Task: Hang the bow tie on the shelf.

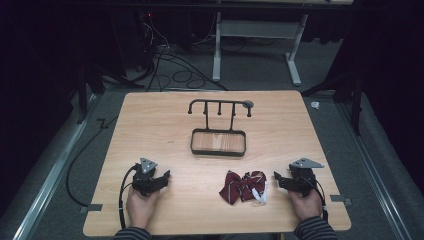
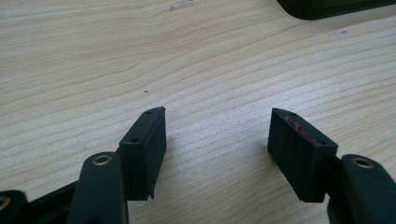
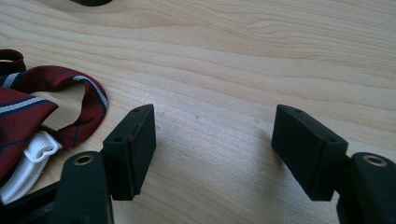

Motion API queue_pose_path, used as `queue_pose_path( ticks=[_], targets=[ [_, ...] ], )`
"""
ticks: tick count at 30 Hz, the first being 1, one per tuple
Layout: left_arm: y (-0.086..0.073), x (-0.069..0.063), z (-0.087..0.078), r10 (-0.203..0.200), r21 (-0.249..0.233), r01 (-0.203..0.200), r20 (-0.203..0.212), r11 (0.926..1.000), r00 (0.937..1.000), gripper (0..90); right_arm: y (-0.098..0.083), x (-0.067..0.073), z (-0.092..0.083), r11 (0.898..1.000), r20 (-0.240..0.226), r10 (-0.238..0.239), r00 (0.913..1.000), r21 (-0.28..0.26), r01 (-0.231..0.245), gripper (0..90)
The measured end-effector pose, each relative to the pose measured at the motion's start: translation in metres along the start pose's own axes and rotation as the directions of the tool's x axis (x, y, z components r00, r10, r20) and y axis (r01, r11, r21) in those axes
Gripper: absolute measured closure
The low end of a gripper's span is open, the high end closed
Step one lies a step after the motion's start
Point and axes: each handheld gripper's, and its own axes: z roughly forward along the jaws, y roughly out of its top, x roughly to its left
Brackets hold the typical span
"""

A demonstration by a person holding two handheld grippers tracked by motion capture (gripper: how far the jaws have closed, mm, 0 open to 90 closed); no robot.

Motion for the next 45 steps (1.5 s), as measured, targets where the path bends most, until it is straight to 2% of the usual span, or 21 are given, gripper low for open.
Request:
queue_pose_path(
  ticks=[8, 17, 19, 21, 22, 26, 27, 31, 32, 38, 39, 40, 45],
  targets=[
    [0.000, 0.000, 0.000, -0.001, 0.000, 0.001, 0.000, 1.0000, 1.0000, 37.6, 0.000, 0.000, 0.000, 1.000, -0.006, -0.005, 1.0000, -0.004, 0.005, 36.5],
    [0.000, 0.000, 0.000, -0.004, 0.000, 0.004, 0.002, 1.0000, 1.0000, 37.6, -0.001, 0.002, -0.001, 1.000, 0.013, 0.008, 0.9999, -0.010, -0.008, 41.3],
    [0.000, 0.000, 0.000, -0.004, 0.000, 0.004, 0.002, 1.0000, 1.0000, 37.6, -0.001, 0.003, -0.001, 1.000, 0.018, 0.015, 0.9997, -0.010, -0.015, 43.1],
    [0.000, 0.000, 0.000, -0.005, -0.002, 0.005, 0.002, 1.0000, 1.0000, 37.6, -0.001, 0.006, -0.003, 1.000, 0.021, 0.014, 0.9997, -0.012, -0.014, 50.4],
    [0.000, 0.000, 0.000, -0.005, -0.002, 0.005, 0.002, 1.0000, 1.0000, 37.6, -0.001, 0.006, -0.003, 1.000, 0.021, 0.014, 0.9997, -0.012, -0.014, 50.4],
    [0.000, 0.000, 0.000, -0.007, -0.003, 0.007, 0.003, 1.0000, 1.0000, 37.6, 0.000, 0.009, -0.006, 0.999, 0.003, 0.010, 0.9999, -0.031, -0.010, 53.6],
    [0.000, 0.000, 0.000, -0.009, -0.003, 0.009, 0.005, 1.0000, 0.9999, 37.6, 0.003, 0.011, -0.011, 0.999, -0.015, 0.018, 0.9997, -0.051, -0.018, 54.4],
    [0.000, 0.000, 0.000, -0.010, -0.003, 0.010, 0.005, 0.9999, 0.9999, 37.6, 0.006, 0.015, -0.015, 0.998, -0.060, 0.031, 0.9977, -0.059, -0.035, 54.6],
    [0.000, 0.000, 0.000, -0.011, -0.003, 0.011, 0.006, 0.9999, 0.9999, 37.6, 0.007, 0.021, -0.019, 0.998, -0.070, 0.014, 0.9975, -0.064, -0.019, 55.8],
    [0.000, 0.001, 0.000, -0.009, -0.004, 0.009, 0.005, 0.9999, 0.9999, 37.6, 0.010, 0.041, -0.029, 0.996, -0.134, -0.019, 0.9908, -0.089, 0.007, 58.0],
    [0.000, 0.001, 0.000, -0.009, -0.004, 0.009, 0.005, 0.9999, 0.9999, 37.6, 0.010, 0.041, -0.029, 0.996, -0.134, -0.019, 0.9908, -0.089, 0.007, 58.0],
    [0.000, 0.001, 0.000, -0.009, -0.004, 0.009, 0.005, 1.0000, 0.9999, 37.6, 0.011, 0.050, -0.033, 0.995, -0.156, -0.043, 0.9868, -0.094, 0.028, 58.5],
    [0.000, 0.001, 0.000, -0.010, -0.004, 0.010, 0.005, 0.9999, 0.9999, 37.6, 0.013, 0.060, -0.039, 0.994, -0.194, -0.064, 0.9790, -0.097, 0.046, 58.9]
  ],
)
